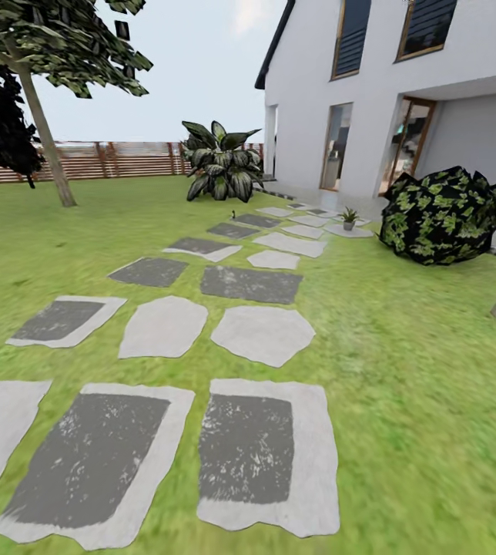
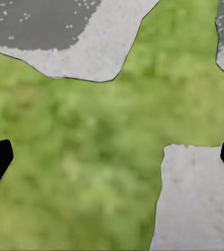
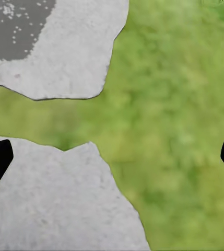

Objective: Pick up the pesticide atomizer in the garden and spray insectifuge to fully cover both potted plants in the garden.

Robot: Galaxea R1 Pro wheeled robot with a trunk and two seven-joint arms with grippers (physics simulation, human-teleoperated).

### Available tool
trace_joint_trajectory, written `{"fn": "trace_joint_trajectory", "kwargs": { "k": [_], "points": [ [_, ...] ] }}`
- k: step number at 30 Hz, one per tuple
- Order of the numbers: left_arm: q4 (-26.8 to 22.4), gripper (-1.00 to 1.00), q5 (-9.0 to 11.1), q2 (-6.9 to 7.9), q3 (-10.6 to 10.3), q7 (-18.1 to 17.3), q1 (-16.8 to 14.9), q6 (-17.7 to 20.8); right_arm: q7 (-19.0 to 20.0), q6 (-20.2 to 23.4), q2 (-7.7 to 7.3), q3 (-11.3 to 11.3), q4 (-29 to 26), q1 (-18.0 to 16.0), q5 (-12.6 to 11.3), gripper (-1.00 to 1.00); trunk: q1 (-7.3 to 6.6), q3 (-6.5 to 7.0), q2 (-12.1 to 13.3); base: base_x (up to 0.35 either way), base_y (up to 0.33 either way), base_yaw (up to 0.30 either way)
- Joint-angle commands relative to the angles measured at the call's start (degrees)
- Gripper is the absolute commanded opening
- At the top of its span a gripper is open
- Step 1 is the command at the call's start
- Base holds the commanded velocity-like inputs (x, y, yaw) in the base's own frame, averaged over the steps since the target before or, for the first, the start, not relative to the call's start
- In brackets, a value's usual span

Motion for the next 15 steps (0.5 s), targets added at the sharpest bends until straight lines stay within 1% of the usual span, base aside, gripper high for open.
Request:
{"fn": "trace_joint_trajectory", "kwargs": {
  "k": [1,3,6,15],
  "points": [
    [0.0,1.00,-0.1,-0.01,0.2,0.0,0.0,-0.2,0.0,-0.2,0.01,0.0,0.0,0.0,0.0,1.00,0.03,-0.05,0.0,0.337,0.121,-0.219],
    [0.0,1.00,-0.1,-0.01,0.2,0.0,0.0,-0.2,0.0,-0.2,0.01,0.0,0.0,0.0,0.0,1.00,0.03,-0.05,0.0,0.337,0.121,-0.132],
    [0.0,1.00,-0.1,0.00,0.2,0.0,0.0,-0.2,0.0,-0.2,0.01,0.0,0.0,0.0,0.0,1.00,0.03,-0.05,0.0,0.337,0.121,-0.054],
    [0.0,1.00,-0.1,-0.01,0.2,0.0,0.0,-0.2,0.0,-0.2,0.01,0.0,0.0,0.0,0.0,1.00,0.03,-0.05,0.0,0.337,0.121,-0.009]
  ]
}}
